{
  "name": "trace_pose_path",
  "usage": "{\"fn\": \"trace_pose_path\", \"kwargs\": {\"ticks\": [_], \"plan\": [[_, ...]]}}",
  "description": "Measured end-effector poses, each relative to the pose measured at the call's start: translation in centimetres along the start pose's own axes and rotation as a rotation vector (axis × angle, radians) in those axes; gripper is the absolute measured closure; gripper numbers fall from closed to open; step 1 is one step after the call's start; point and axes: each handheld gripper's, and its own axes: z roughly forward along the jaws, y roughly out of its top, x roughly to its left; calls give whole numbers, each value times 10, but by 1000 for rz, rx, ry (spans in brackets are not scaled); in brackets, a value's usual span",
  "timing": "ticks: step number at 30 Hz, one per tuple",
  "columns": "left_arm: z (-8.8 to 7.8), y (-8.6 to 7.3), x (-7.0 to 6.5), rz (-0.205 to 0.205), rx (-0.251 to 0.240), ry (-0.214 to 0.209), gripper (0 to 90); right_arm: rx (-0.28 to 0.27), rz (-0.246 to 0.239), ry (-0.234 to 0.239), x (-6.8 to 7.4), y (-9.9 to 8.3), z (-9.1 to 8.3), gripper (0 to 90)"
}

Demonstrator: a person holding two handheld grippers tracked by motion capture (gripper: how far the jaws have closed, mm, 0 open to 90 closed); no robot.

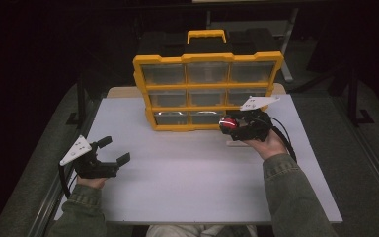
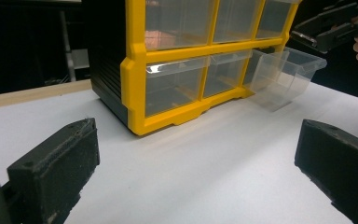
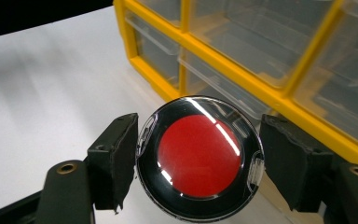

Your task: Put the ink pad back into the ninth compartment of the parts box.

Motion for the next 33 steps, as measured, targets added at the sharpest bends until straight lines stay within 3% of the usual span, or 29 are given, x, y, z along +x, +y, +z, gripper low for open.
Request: {"fn": "trace_pose_path", "kwargs": {"ticks": [15, 26, 30, 33], "plan": [[0, 0, 0, 1, 3, 0, 0, 16, 46, -59, -23, -9, -5, 288], [1, -1, 0, 3, 6, -4, 0, 41, 106, -88, -41, -17, -4, 288], [1, -1, 1, 0, 6, -3, 0, 57, 100, -95, -42, -19, -2, 284], [1, -1, 0, 1, 6, -5, 0, 65, 114, -109, -42, -20, -2, 189]]}}
